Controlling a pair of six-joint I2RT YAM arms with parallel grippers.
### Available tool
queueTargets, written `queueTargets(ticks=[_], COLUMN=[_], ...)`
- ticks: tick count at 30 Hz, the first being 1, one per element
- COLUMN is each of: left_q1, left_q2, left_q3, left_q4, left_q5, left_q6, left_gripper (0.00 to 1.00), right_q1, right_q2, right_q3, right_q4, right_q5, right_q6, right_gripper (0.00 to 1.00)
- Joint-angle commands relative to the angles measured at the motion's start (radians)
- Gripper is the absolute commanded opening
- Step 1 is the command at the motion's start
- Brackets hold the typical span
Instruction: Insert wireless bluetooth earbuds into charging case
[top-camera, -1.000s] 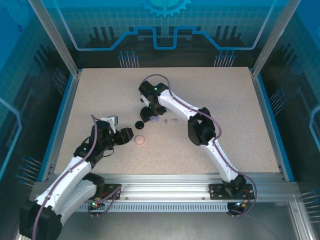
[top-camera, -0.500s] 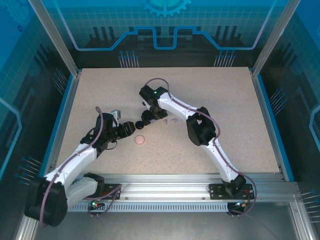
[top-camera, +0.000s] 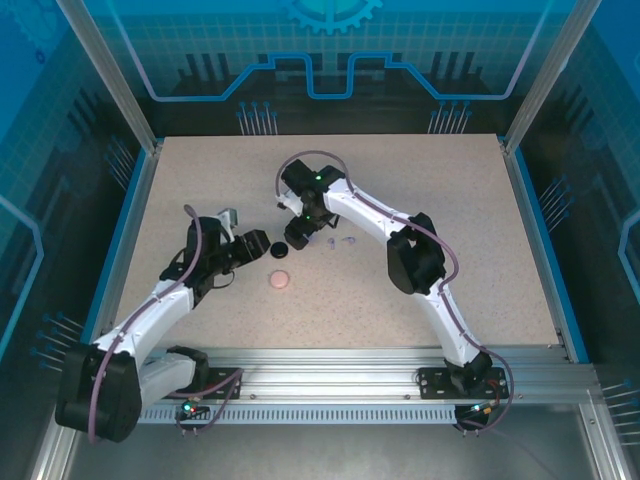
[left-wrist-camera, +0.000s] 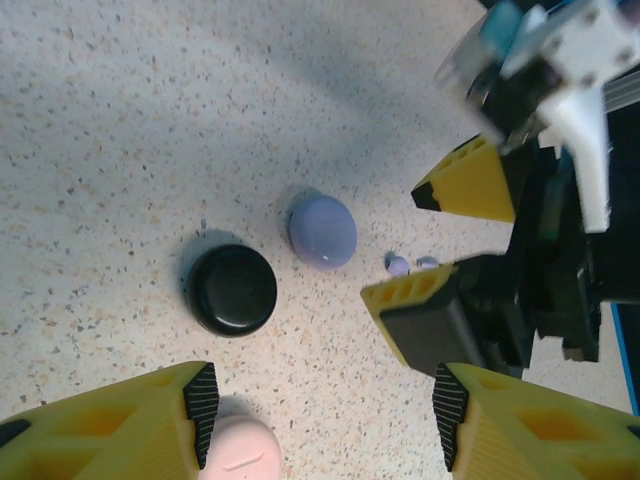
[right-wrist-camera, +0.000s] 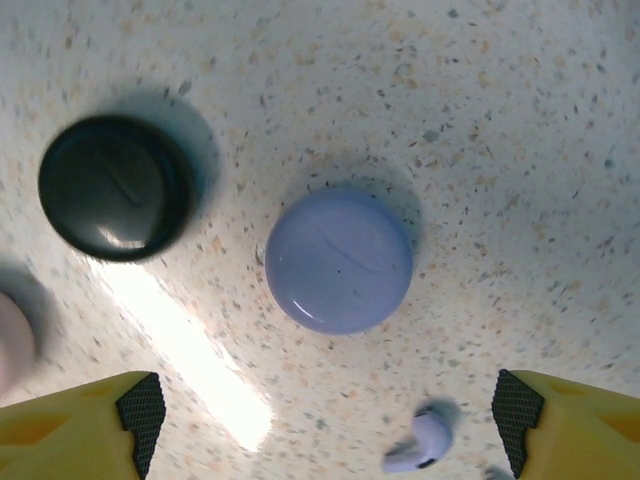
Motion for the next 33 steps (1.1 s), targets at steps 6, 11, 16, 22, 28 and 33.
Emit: queueTargets(ticks=[6,11,16,22,28,33], left_q1=[0.041,0.053,0.068,0.081,0.089,0.092], left_q2=[-0.065,-0.083,-0.105,-0.127,-0.122,-0.116], left_q3=[-0.03,-0.024,-0.024,-0.025,-0.027,-0.028], left_q4=[-0.04,-0.071,-0.107,-0.14,-0.146,-0.143], left_q5=[0.035,0.037,0.037,0.033,0.035,0.035], left_q6=[-0.023,-0.008,0.004,0.019,0.022,0.022], left_gripper=[0.61,0.61,0.61,0.61,0.61,0.61], right_q1=[-0.005,-0.005,-0.019,-0.021,-0.021,-0.023], right_q2=[0.081,0.156,0.191,0.237,0.271,0.283], right_q3=[0.105,0.181,0.245,0.296,0.32,0.318], right_q4=[-0.052,-0.09,-0.122,-0.174,-0.183,-0.185], right_q5=[-0.008,0.023,-0.034,-0.021,0.012,0.025], right_q6=[-0.406,-0.547,-0.659,-0.713,-0.725,-0.737], right_gripper=[0.87,0.87,0.87,0.88,0.86,0.85])
